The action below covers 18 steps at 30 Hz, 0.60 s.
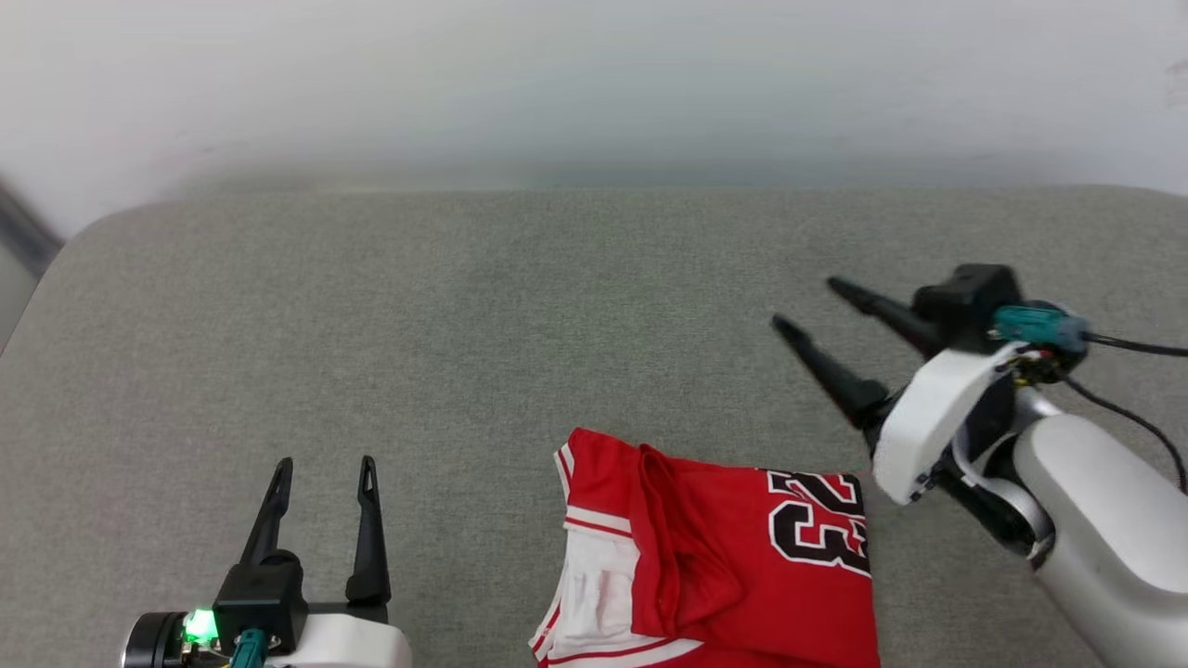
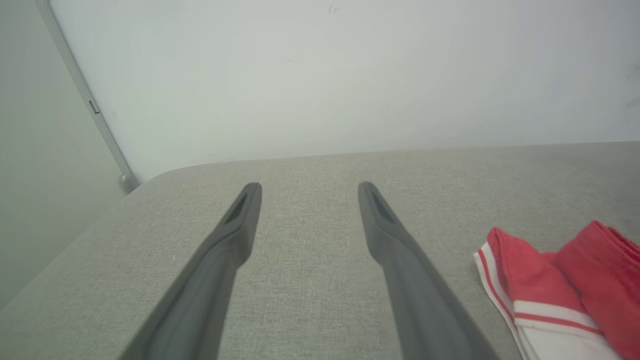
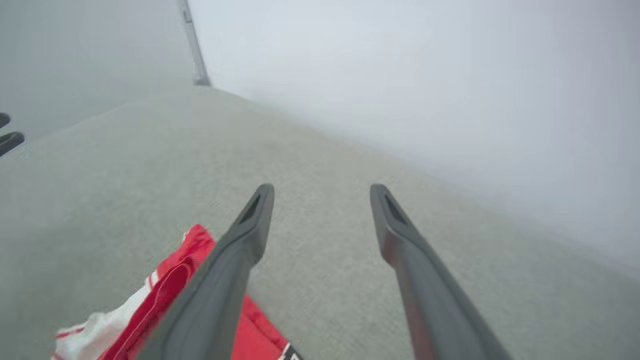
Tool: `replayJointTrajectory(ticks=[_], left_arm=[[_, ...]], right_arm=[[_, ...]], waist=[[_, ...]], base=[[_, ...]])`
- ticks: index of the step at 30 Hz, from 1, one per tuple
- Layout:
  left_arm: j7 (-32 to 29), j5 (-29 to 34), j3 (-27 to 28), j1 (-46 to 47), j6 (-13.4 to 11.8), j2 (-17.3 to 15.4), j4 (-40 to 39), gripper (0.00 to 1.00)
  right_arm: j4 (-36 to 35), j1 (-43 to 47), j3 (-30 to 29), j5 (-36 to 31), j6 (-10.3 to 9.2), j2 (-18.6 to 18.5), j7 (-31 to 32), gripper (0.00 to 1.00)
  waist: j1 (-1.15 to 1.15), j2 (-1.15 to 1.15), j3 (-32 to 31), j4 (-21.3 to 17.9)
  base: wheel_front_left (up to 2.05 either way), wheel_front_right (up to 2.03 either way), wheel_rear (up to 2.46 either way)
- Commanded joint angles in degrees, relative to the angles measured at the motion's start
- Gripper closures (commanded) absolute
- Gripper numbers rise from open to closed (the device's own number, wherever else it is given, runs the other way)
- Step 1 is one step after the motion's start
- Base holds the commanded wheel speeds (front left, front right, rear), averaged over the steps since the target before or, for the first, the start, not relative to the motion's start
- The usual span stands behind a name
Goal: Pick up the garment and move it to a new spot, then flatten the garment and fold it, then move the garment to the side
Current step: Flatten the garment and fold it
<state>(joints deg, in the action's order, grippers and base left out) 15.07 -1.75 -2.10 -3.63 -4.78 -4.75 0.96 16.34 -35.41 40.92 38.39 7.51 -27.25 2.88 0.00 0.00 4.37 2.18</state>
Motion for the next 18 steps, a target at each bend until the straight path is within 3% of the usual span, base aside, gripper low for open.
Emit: replayJointTrajectory(ticks=[1, 7, 12, 18], left_arm=[[0.1, 0.1, 0.1, -0.6, -0.1, 0.1, -0.2, 0.00], [0.1, 0.2, 0.6, -2.0, 0.5, 0.3, -0.4, 0.00], [0.1, 0.2, 1.1, -2.7, 0.6, 0.4, -0.8, 0.00], [0.1, 0.3, 1.5, -3.4, 0.8, 0.5, -1.4, 0.00]], right_arm=[[0.6, 1.7, -1.6, -1.5, -0.04, 0.5, -1.7, 0.00], [2.2, 10.1, -19.7, -14.6, -0.04, 5.8, -15.3, 0.00], [-2.2, 19.2, -32.1, -22.3, -0.04, 12.0, -17.9, 0.00], [-10.6, 29.2, -40.6, -27.2, -0.03, 18.9, -18.0, 0.00]], waist=[[0.00, 0.00, -1.0, -1.1], [0.00, 0.00, -2.7, -2.3], [0.00, 0.00, -3.7, -2.4], [0.00, 0.00, -4.3, -2.1]], base=[[0.00, 0.00, 0.00], [0.00, 0.00, 0.00], [0.00, 0.00, 0.00], [0.00, 0.00, 0.00]])
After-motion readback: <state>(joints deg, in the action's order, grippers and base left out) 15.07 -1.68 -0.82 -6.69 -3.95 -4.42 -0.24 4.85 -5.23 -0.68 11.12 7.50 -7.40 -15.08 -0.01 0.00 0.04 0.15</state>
